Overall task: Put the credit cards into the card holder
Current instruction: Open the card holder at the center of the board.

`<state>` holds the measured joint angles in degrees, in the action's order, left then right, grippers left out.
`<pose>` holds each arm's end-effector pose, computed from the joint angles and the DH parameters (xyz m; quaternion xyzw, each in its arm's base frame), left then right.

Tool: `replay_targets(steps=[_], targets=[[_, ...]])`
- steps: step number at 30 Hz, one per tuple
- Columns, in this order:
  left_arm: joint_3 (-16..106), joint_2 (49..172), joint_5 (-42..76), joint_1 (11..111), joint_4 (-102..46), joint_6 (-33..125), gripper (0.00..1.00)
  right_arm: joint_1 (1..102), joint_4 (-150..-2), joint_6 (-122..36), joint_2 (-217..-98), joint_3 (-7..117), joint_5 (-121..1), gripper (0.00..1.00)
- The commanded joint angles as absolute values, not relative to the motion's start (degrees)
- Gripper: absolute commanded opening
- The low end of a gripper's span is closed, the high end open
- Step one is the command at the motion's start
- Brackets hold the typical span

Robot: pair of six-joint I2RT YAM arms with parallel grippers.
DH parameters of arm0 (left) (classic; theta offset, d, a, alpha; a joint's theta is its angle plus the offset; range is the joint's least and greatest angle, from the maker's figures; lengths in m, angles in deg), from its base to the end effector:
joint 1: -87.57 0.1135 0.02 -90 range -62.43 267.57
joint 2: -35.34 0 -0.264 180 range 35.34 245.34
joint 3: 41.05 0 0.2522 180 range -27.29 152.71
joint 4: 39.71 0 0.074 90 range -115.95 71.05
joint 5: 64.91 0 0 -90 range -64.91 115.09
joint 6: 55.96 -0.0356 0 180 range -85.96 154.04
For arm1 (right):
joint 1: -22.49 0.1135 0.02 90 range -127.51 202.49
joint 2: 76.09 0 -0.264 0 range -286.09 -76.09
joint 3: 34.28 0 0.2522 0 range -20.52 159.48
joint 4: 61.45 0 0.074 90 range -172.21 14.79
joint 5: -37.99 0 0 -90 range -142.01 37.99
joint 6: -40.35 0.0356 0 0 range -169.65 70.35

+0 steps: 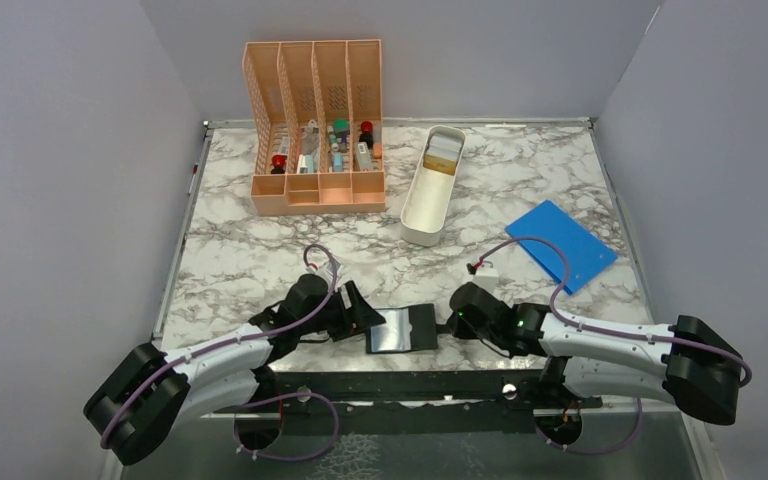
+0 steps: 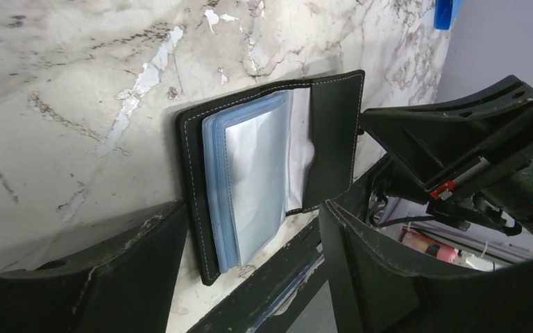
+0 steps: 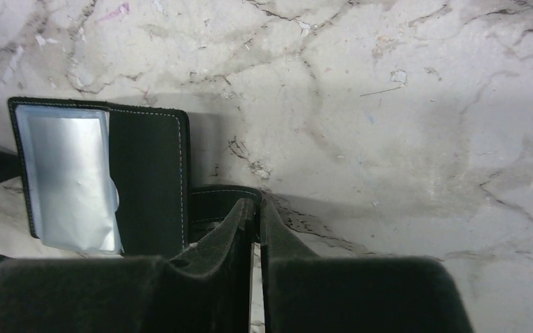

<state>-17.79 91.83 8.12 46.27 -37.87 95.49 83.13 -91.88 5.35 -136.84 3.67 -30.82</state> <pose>0.1236 -0.1224 0.1333 -0.0865 0.8760 -0.4381 0.1825 0.1032 0.1573 0.1602 0.0120 0.9345 0.1695 0.3128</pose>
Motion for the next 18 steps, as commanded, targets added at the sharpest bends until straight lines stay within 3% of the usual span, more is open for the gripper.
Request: replay_targets(steps=[1,5,9,11,15,18], targets=[[-17.82,92.07,7.07,45.06,-40.81,96.76,0.71,82.92,-97.27,4.25,-137.26,7.50,-29.81,0.21],[-17.48,91.38,7.87,45.00,-39.93,96.87,0.70,82.95,-103.96,1.17,-136.27,14.20,-31.52,0.42],[-16.80,91.52,8.11,44.94,-39.75,96.93,0.70,82.93,-104.84,-2.70,-136.40,19.14,-35.01,0.49],[-16.59,91.78,8.28,44.94,-39.73,97.02,0.70,82.94,-101.08,-5.14,-137.17,19.43,-38.48,0.44],[-16.35,91.96,8.57,44.85,-39.75,97.00,0.69,82.95,-93.46,-6.18,-140.00,18.34,-44.45,0.21],[-16.35,91.96,8.80,44.82,-39.61,97.08,0.69,82.91,-88.62,-6.60,-142.89,17.14,-45.61,0.09]])
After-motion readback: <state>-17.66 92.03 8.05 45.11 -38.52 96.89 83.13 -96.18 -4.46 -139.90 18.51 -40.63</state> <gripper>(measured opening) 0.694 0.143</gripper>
